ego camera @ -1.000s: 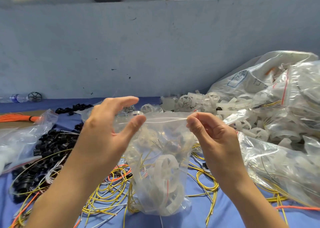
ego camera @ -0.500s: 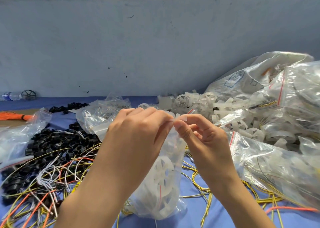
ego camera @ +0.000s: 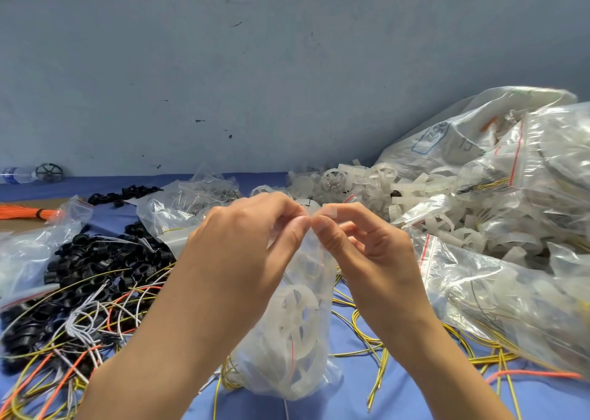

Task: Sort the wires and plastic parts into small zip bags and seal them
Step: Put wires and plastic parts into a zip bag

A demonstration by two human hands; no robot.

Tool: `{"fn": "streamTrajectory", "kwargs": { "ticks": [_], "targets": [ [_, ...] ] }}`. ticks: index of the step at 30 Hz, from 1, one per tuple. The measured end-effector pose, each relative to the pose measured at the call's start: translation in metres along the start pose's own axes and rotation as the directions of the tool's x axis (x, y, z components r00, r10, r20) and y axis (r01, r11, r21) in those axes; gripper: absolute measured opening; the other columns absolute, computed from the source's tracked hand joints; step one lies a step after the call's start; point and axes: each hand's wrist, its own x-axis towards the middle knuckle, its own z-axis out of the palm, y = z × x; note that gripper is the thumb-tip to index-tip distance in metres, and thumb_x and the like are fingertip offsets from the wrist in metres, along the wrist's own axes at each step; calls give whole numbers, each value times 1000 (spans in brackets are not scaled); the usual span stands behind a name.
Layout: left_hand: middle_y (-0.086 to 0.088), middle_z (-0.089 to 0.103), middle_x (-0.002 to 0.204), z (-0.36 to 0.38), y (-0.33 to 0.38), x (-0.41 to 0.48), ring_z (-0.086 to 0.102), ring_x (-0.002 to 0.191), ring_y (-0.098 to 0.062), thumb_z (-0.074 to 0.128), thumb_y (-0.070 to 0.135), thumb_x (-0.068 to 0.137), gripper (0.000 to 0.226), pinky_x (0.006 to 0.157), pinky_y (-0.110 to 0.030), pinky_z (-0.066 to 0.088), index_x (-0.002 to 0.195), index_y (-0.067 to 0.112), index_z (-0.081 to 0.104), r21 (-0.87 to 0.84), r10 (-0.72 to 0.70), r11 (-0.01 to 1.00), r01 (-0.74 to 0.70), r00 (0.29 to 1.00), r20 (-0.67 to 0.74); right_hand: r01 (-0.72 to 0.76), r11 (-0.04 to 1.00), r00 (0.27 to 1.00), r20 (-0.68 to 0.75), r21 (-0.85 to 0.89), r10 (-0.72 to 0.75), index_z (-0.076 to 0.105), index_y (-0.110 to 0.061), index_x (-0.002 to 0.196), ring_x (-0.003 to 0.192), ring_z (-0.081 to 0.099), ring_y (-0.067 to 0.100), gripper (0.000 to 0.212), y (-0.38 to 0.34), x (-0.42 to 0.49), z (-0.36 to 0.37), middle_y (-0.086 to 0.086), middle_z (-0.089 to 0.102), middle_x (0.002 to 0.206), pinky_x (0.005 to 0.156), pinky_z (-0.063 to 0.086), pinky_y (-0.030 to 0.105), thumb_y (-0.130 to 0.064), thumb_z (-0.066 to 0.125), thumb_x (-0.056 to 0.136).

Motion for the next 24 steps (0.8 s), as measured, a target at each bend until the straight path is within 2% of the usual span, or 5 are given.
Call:
{"fn": "streamTrajectory", "kwargs": {
  "ticks": [3,7,12,19,24],
  "targets": [
    [22,68,78,-2,-2,1,61,81,6,54,45,87,19,72,-11,42,85,31,66,-96,-54,994,57,998,34,-22,999,1000,15,29,21,72,-25,90,69,61,8,10,-1,0,0,-14,68,76,67,46,19,-34,68,87],
    [34,65,83,-4,-5,-1,57,72,19,65,36,87,8,68,0,37,82,32,68,-132,-97,986,104,994,58,-46,992,999,-17,121,49,77,-21,86,74,66,8,9,-2,0,4,-8,75,81,69,49,15,-25,72,81],
    [34,66,81,-6,-10,-1,59,82,18,63,41,88,11,69,0,36,82,36,71,-141,-129,980,137,990,65,-34,981,996,-78,190,50,78,-18,83,75,70,4,10,-3,1,7,-4,77,83,69,50,11,-19,74,75],
    [31,64,74,-7,-11,-1,56,69,15,59,46,89,18,64,-3,37,83,32,70,-103,-124,986,133,988,92,-74,980,993,-72,185,89,78,-20,84,73,67,2,9,-4,1,9,-6,76,81,70,49,12,-20,72,77],
    [30,66,86,-8,-8,-1,59,84,17,60,47,85,16,71,0,36,81,35,70,-126,-83,988,90,995,62,-146,972,989,-6,182,150,77,-12,88,73,63,7,16,-3,0,12,-2,75,84,69,49,16,-25,70,81]
  ]
}}
